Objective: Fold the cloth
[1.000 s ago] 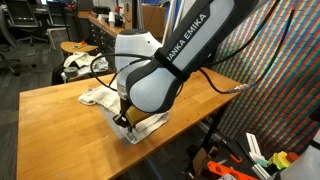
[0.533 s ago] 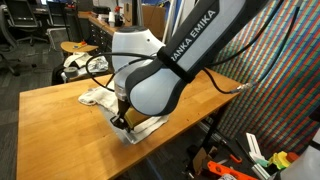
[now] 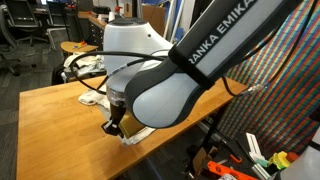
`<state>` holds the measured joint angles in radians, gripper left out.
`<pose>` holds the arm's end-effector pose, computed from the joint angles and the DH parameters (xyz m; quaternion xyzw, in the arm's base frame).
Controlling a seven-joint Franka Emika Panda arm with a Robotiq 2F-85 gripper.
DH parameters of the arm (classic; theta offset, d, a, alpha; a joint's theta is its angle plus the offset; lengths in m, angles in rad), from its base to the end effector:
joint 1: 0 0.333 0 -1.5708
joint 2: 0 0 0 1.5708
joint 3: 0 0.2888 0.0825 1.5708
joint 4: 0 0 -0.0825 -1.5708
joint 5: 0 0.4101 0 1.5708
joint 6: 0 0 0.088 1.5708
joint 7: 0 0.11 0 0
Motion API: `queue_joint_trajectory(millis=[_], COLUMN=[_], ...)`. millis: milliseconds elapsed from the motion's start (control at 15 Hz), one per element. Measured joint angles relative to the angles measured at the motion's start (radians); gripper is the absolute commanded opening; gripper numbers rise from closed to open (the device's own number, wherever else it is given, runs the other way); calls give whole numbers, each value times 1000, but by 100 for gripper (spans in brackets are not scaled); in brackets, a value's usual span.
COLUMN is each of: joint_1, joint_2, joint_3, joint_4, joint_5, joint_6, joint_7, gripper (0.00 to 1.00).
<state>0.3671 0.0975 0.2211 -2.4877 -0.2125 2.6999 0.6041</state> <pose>0.4081 0.2830 0.2095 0.9939 0.0840 0.0716 0.0001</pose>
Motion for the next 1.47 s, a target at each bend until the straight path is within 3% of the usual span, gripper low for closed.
queue_joint_trajectory(millis=[200, 467, 733, 800, 933, 1467], joint_1=[2, 3, 3, 3, 3, 3], joint_2=[0, 2, 23, 33, 57, 118], joint_3=[-2, -35, -48, -48, -48, -58], joint_4=[-3, -2, 7, 12, 25, 79], joint_5=[-96, -357, -460, -469, -476, -476], joint_6=[37, 39, 3, -8, -22, -29], joint_7=[92, 310, 401, 410, 421, 434], gripper=[65, 95, 100, 75, 68, 5])
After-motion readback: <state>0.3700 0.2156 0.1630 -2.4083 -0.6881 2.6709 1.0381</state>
